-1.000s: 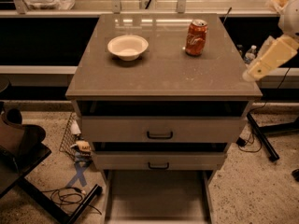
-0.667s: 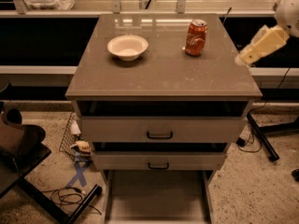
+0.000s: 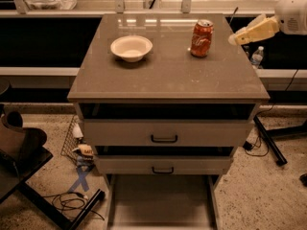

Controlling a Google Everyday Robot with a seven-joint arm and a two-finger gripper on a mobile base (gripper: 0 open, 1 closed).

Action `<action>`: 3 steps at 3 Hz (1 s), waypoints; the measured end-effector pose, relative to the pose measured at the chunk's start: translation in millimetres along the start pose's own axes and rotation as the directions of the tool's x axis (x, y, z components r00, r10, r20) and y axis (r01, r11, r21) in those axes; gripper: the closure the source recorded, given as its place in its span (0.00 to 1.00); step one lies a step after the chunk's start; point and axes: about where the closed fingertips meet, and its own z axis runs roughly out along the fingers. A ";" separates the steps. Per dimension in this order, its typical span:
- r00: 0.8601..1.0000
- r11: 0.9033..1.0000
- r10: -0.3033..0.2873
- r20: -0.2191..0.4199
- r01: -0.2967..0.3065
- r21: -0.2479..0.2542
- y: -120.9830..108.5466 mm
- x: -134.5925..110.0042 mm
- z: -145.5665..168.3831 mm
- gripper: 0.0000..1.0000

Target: Place coke can into bottom drawer

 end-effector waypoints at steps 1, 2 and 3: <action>0.999 1.000 0.024 0.026 -0.025 0.009 -1.0 -0.6 7.8 0.00; 0.997 0.998 0.065 0.044 -0.067 0.023 -0.1 3.2 21.0 0.00; 0.972 0.974 0.212 0.102 -0.218 0.057 4.9 20.3 67.2 0.00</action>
Offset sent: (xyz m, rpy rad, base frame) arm 0.0207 0.0042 -0.0106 0.0983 -0.0154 -0.0353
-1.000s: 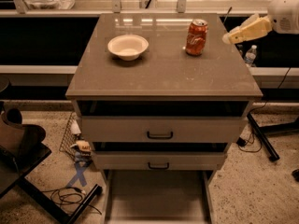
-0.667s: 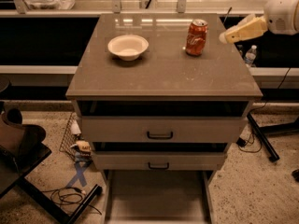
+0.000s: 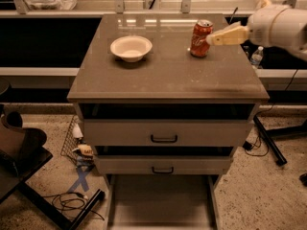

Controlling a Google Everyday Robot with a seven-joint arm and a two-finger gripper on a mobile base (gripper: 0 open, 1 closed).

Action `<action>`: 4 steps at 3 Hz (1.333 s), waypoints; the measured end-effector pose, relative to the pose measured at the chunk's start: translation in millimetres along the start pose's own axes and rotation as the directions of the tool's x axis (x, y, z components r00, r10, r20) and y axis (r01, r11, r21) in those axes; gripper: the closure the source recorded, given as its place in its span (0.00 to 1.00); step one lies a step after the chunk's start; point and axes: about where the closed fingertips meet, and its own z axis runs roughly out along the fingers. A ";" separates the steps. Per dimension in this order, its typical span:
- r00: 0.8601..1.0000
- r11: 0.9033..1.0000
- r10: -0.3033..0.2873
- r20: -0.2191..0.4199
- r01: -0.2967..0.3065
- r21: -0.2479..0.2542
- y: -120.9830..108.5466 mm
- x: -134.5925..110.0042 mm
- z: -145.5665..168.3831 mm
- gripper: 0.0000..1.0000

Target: Place coke can into bottom drawer

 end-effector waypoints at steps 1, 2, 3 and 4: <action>0.974 0.974 0.217 0.067 -0.220 0.044 6.6 34.2 63.1 0.00; 0.947 0.949 0.307 0.093 -0.312 0.050 11.6 50.8 90.6 0.00; 0.917 0.921 0.379 0.125 -0.386 0.041 17.6 64.4 110.9 0.00; 0.891 0.899 0.427 0.158 -0.437 0.033 19.8 71.6 126.7 0.15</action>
Offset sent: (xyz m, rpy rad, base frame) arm 0.0956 0.0399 -0.0955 0.4248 0.0869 -0.1298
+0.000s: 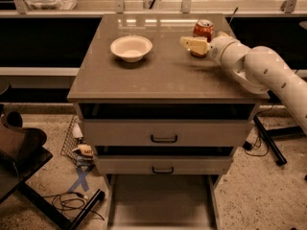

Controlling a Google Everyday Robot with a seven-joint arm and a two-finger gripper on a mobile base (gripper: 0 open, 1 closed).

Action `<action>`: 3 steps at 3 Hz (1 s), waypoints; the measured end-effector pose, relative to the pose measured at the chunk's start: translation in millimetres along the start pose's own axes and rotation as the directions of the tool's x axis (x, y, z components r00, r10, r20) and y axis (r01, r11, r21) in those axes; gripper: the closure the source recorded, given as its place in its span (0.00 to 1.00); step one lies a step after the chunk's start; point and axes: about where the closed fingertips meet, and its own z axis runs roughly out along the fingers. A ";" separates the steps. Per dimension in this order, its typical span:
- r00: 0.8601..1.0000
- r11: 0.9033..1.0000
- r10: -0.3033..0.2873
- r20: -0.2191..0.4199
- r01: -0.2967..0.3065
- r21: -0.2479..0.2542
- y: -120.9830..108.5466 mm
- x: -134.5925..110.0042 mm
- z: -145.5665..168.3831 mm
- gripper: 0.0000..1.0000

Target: Place coke can into bottom drawer

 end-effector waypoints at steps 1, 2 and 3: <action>0.999 1.000 0.011 0.032 -0.011 -0.012 2.4 1.3 16.0 0.39; 0.999 1.000 0.013 0.034 -0.012 -0.016 4.3 1.5 18.3 0.62; 0.999 1.000 0.013 0.034 -0.013 -0.019 6.4 1.8 19.8 0.85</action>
Offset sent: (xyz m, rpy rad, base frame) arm 0.0121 0.0088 -0.0018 0.0234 -0.0221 0.0077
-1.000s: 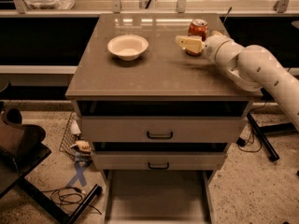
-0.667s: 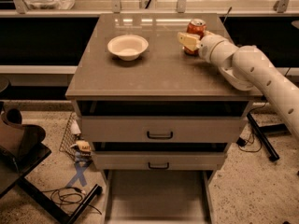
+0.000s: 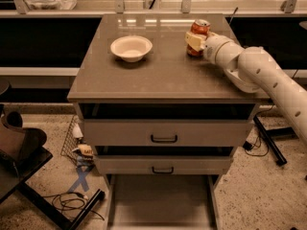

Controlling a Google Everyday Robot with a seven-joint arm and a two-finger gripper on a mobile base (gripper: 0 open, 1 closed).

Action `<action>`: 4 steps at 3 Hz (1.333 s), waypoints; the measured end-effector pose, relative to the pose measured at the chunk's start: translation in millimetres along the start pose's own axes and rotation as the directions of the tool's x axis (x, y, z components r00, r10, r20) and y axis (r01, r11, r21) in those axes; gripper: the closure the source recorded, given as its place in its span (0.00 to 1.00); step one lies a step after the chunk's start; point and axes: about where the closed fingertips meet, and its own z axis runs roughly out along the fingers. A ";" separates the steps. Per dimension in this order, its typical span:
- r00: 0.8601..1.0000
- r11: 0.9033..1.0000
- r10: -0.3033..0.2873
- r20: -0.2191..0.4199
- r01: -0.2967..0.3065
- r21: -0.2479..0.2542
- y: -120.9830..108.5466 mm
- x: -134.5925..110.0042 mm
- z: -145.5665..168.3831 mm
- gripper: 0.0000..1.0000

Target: Place coke can into bottom drawer

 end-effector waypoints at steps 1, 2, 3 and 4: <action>1.000 1.000 0.001 0.000 -0.001 -0.003 2.2 0.4 1.6 1.00; 1.000 1.000 0.001 0.000 -0.001 -0.004 2.3 0.4 1.7 1.00; 1.000 0.999 -0.010 0.009 0.010 -0.041 10.0 -19.4 -3.8 1.00; 1.000 0.994 -0.010 0.027 0.013 -0.111 24.8 -55.4 -39.9 1.00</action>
Offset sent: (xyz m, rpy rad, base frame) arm 0.0004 0.0025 -0.0001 0.0005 0.0002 0.0032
